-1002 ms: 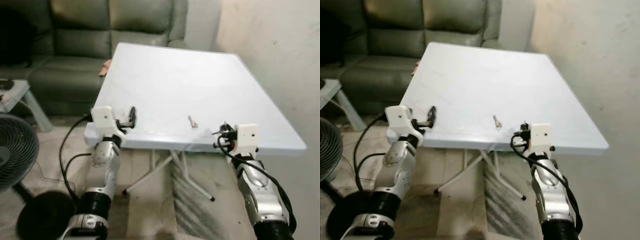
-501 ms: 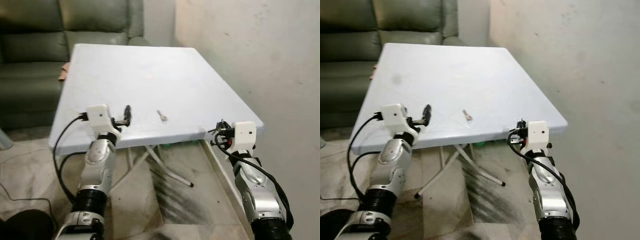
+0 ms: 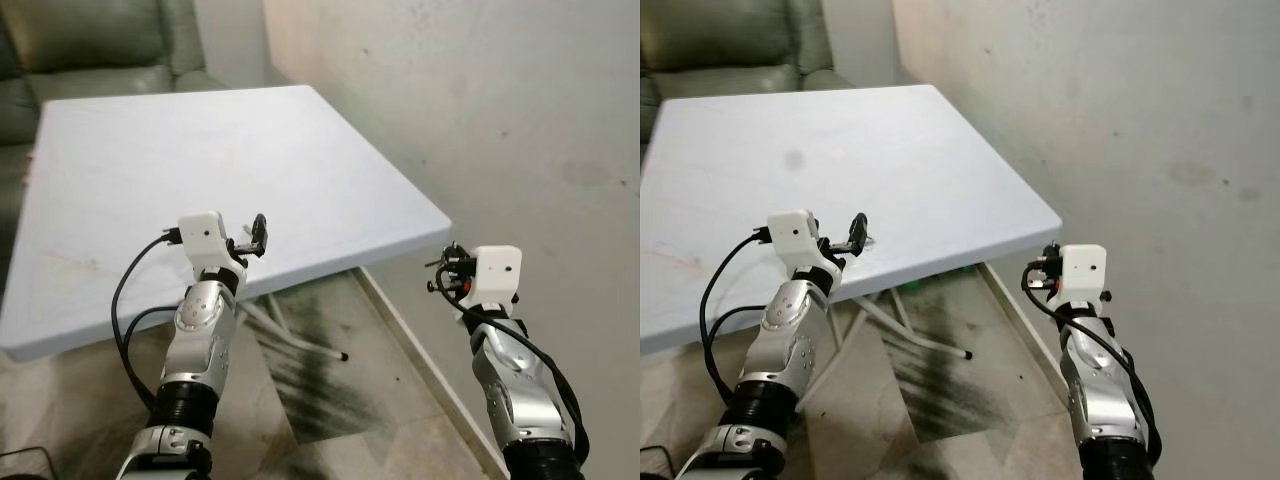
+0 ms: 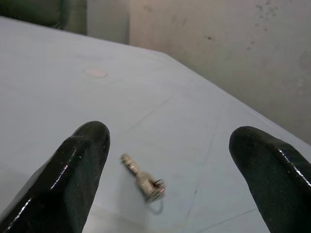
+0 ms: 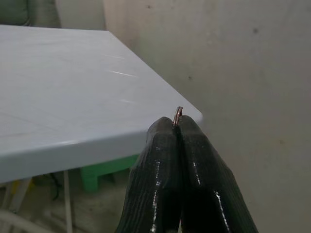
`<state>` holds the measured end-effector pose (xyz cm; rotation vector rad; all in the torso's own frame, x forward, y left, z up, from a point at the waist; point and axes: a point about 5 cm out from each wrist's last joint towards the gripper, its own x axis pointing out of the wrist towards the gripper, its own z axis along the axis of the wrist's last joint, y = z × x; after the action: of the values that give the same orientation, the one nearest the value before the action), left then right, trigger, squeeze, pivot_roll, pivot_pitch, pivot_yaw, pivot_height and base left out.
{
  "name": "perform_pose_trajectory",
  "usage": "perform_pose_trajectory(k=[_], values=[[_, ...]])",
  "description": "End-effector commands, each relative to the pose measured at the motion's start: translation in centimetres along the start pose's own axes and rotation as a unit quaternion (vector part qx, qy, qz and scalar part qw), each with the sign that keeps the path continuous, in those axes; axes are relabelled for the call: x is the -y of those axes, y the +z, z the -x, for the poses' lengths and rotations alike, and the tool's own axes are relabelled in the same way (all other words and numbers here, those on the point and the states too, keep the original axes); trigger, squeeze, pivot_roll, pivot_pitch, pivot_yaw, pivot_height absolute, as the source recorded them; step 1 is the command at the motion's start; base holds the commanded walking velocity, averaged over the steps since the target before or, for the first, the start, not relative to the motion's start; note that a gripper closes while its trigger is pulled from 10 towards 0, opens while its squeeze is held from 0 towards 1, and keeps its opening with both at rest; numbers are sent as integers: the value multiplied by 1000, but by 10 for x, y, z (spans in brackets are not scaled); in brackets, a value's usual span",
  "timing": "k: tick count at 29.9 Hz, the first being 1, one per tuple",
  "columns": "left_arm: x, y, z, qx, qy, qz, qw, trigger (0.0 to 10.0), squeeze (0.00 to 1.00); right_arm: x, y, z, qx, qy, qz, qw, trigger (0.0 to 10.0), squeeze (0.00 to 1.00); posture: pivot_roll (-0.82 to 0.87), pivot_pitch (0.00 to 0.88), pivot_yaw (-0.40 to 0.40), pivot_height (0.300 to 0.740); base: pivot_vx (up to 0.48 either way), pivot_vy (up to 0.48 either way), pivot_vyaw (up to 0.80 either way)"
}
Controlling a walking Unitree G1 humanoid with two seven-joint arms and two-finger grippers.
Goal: Hang keys on a hook
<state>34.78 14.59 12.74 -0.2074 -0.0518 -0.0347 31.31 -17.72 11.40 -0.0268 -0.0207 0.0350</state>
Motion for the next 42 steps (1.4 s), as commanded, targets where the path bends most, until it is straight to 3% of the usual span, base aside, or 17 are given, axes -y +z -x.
perform_pose_trajectory(k=[1, 42], values=[[4, 1, 0, 0, -5, -3, 1000, 10000, 0, 5, 3, 0, 4, -10, -1, 1000, 10000, 0, 65, 0, -29, 740, 0, 0, -719], [5, 0, 4, -5, -22, -18, 1000, 10000, 0, 8, 2, 1, 6, -23, -3, 1000, 10000, 0, 61, 0, -16, 740, 0, 0, -719]])
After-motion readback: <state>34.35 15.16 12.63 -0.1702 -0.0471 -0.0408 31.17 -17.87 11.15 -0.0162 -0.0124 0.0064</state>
